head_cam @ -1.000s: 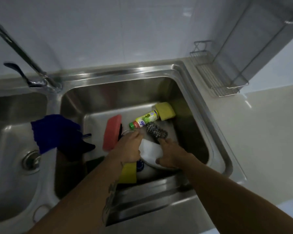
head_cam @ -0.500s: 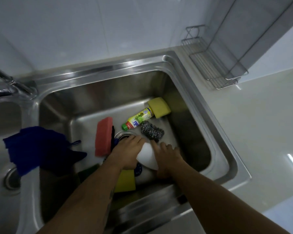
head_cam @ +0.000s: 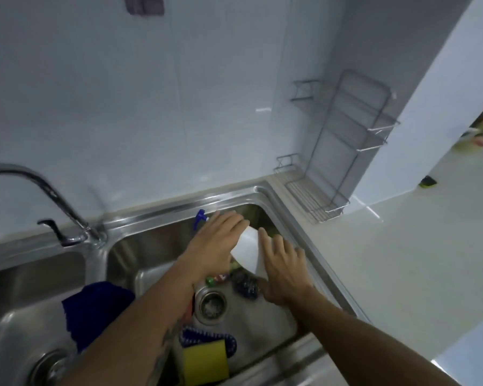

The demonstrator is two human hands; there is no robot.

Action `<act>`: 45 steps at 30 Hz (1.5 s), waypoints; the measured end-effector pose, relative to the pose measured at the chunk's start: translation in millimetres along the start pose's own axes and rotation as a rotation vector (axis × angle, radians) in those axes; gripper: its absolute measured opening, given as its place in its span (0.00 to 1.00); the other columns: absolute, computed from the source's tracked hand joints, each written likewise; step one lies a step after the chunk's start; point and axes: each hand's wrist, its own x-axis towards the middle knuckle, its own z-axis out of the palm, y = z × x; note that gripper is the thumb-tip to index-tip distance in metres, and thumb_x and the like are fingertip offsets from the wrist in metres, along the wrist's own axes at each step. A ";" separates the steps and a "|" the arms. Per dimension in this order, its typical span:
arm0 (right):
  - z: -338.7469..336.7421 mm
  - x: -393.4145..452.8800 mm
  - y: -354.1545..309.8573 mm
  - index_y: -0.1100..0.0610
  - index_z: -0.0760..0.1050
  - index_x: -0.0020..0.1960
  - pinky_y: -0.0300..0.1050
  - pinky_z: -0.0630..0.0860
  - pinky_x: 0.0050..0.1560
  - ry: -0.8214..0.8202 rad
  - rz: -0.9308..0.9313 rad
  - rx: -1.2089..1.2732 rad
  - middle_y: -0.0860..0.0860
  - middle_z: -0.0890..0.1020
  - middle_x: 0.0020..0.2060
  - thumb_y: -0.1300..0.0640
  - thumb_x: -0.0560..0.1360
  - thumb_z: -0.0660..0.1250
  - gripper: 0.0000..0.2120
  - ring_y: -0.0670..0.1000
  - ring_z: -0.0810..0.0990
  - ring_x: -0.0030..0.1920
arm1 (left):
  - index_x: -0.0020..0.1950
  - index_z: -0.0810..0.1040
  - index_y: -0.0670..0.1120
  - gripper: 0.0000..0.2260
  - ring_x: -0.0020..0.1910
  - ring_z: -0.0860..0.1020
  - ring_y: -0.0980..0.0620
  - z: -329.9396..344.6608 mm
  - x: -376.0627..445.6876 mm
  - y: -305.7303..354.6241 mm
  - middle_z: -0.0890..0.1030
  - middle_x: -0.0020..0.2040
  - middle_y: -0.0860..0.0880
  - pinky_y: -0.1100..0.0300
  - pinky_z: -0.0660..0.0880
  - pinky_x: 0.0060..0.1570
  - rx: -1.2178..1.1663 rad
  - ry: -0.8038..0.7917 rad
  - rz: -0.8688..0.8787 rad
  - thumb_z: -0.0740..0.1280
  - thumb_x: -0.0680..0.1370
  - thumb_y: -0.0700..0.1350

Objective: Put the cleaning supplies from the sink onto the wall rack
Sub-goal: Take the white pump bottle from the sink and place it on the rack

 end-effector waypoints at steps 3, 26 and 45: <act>-50.0 19.7 9.5 0.52 0.38 0.77 0.60 0.71 0.60 0.141 0.052 0.052 0.57 0.68 0.64 0.36 0.65 0.69 0.55 0.60 0.71 0.61 | 0.75 0.61 0.45 0.37 0.76 0.57 0.45 -56.6 24.4 6.0 0.62 0.76 0.45 0.49 0.46 0.76 0.086 0.150 -0.021 0.70 0.67 0.40; -236.9 121.0 170.7 0.56 0.44 0.77 0.52 0.75 0.56 0.723 0.040 0.379 0.57 0.70 0.63 0.44 0.71 0.68 0.46 0.57 0.73 0.58 | 0.64 0.72 0.53 0.23 0.55 0.79 0.48 -230.7 251.0 111.3 0.80 0.58 0.51 0.45 0.80 0.54 -1.173 0.611 -0.540 0.68 0.71 0.41; -226.4 198.3 243.1 0.54 0.44 0.81 0.54 0.55 0.77 -0.012 -0.114 0.771 0.56 0.50 0.79 0.54 0.73 0.56 0.39 0.58 0.52 0.78 | 0.77 0.58 0.52 0.27 0.67 0.72 0.49 -197.0 364.5 77.4 0.69 0.73 0.50 0.53 0.68 0.70 -0.710 0.394 -0.603 0.58 0.79 0.42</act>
